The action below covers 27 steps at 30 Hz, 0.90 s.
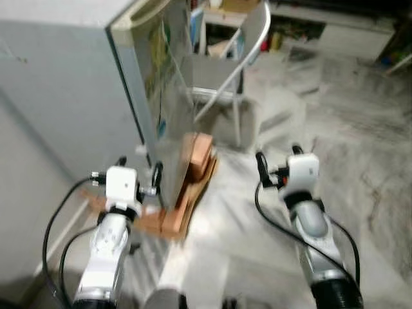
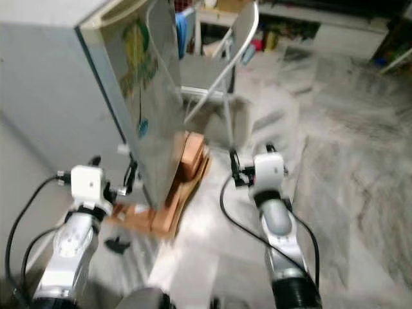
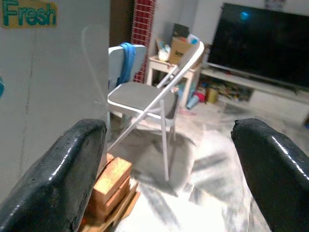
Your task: Restocking fridge
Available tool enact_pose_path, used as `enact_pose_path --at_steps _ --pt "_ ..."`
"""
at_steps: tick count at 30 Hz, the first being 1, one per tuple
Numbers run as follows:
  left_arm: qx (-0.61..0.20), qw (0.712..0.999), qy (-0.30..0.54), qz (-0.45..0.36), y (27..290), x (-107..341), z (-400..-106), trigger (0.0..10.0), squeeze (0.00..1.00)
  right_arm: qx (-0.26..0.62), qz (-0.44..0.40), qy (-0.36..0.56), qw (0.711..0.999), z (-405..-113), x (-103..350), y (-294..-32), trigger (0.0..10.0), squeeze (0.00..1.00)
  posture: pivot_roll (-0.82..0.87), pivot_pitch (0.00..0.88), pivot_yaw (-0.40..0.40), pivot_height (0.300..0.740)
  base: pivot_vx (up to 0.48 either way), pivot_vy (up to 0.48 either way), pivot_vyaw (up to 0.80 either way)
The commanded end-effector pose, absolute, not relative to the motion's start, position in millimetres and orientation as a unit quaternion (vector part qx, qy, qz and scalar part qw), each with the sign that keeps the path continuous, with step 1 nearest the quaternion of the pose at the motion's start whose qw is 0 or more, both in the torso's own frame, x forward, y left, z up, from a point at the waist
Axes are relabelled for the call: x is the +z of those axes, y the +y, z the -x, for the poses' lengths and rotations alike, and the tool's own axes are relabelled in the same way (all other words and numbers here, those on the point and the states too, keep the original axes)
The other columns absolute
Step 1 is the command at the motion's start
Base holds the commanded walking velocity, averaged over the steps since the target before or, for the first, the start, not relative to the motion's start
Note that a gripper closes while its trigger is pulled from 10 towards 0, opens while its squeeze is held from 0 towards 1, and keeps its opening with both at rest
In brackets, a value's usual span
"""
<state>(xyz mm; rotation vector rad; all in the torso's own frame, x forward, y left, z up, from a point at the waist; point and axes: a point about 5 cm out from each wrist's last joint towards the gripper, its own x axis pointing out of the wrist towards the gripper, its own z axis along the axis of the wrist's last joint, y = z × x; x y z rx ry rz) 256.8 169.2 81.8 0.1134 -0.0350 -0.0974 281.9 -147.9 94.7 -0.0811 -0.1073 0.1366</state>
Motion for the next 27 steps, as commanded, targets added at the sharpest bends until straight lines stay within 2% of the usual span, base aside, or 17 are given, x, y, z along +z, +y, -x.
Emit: enact_pose_path --at_steps 1,11,18,27 --pt "-0.048 0.997 -0.020 -0.053 167.8 82.6 -257.4 10.0 0.00 0.069 0.044 -0.054 0.995 -281.1 95.8 -150.1 10.0 0.00 0.06 0.074 -0.006 0.740 0.000 0.000 -0.80" --pt "-0.053 0.997 -0.018 -0.046 166.6 80.0 -258.5 10.0 0.00 0.068 0.048 -0.052 0.995 -280.1 95.7 -152.9 10.0 0.00 0.06 0.066 -0.008 0.740 0.028 0.000 -0.74" --pt "-0.046 0.998 -0.018 -0.046 166.6 80.1 -261.3 10.0 0.00 0.070 0.050 -0.052 0.995 -276.6 95.7 -155.4 10.0 0.00 0.05 0.066 -0.009 0.740 0.288 0.000 0.00" --pt "-0.034 0.998 -0.016 -0.048 168.3 80.4 -265.6 10.0 0.00 0.094 0.063 -0.068 0.991 -271.8 99.0 -151.8 10.0 0.00 0.05 0.069 -0.004 0.740 0.249 0.411 0.11"
